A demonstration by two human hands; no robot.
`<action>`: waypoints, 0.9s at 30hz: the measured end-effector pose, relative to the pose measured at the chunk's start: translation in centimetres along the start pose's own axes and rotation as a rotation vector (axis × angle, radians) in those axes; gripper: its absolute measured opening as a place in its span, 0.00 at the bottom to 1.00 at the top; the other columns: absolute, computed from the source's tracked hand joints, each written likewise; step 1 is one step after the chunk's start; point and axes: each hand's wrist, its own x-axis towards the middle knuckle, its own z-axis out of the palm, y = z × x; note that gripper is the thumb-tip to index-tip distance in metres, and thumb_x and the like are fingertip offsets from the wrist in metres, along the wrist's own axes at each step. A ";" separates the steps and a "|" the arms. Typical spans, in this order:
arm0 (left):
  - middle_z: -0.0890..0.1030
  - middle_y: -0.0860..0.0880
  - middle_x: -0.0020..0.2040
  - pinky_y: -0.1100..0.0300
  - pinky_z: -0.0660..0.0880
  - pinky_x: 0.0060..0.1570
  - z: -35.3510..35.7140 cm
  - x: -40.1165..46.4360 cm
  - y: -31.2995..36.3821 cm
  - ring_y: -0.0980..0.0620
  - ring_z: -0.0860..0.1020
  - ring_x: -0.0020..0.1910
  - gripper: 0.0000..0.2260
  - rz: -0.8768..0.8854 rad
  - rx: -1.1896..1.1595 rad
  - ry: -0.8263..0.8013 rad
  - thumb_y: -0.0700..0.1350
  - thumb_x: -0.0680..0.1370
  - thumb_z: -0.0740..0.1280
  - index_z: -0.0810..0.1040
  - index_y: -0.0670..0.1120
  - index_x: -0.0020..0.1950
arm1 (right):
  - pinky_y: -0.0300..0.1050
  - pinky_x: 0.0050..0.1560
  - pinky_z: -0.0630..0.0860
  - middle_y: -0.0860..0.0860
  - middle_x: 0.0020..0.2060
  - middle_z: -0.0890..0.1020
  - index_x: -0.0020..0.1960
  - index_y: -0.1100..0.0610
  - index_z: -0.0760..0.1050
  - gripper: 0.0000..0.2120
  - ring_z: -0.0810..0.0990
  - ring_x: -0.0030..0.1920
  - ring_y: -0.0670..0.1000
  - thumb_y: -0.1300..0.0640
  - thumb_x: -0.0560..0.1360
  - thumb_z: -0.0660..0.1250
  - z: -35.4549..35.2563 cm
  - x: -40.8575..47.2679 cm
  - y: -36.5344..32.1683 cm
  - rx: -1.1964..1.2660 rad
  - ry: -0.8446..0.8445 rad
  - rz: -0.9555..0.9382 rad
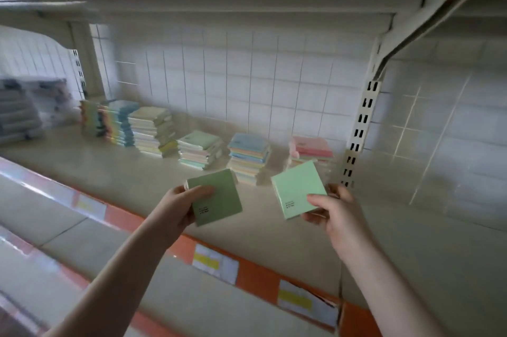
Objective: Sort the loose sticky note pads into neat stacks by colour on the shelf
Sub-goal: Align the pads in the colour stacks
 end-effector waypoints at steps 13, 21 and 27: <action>0.84 0.43 0.39 0.59 0.81 0.33 -18.9 13.1 7.4 0.50 0.82 0.34 0.06 -0.094 0.035 -0.039 0.35 0.73 0.68 0.78 0.39 0.50 | 0.38 0.26 0.76 0.55 0.34 0.81 0.51 0.66 0.70 0.09 0.80 0.28 0.49 0.74 0.72 0.62 23.7 6.4 4.0 0.092 0.088 -0.046; 0.83 0.43 0.31 0.59 0.78 0.25 -20.5 14.4 6.8 0.49 0.81 0.27 0.02 -0.148 -0.079 -0.025 0.33 0.74 0.66 0.78 0.37 0.46 | 0.39 0.27 0.79 0.59 0.35 0.76 0.36 0.67 0.69 0.10 0.77 0.33 0.55 0.77 0.73 0.59 29.0 12.3 3.5 0.118 0.181 0.074; 0.84 0.39 0.38 0.55 0.79 0.32 -21.0 14.4 6.2 0.45 0.82 0.33 0.05 -0.103 0.021 -0.079 0.34 0.73 0.68 0.79 0.36 0.48 | 0.45 0.29 0.80 0.60 0.49 0.76 0.59 0.61 0.67 0.18 0.79 0.30 0.53 0.72 0.71 0.63 28.7 14.8 5.6 -0.352 0.337 -0.045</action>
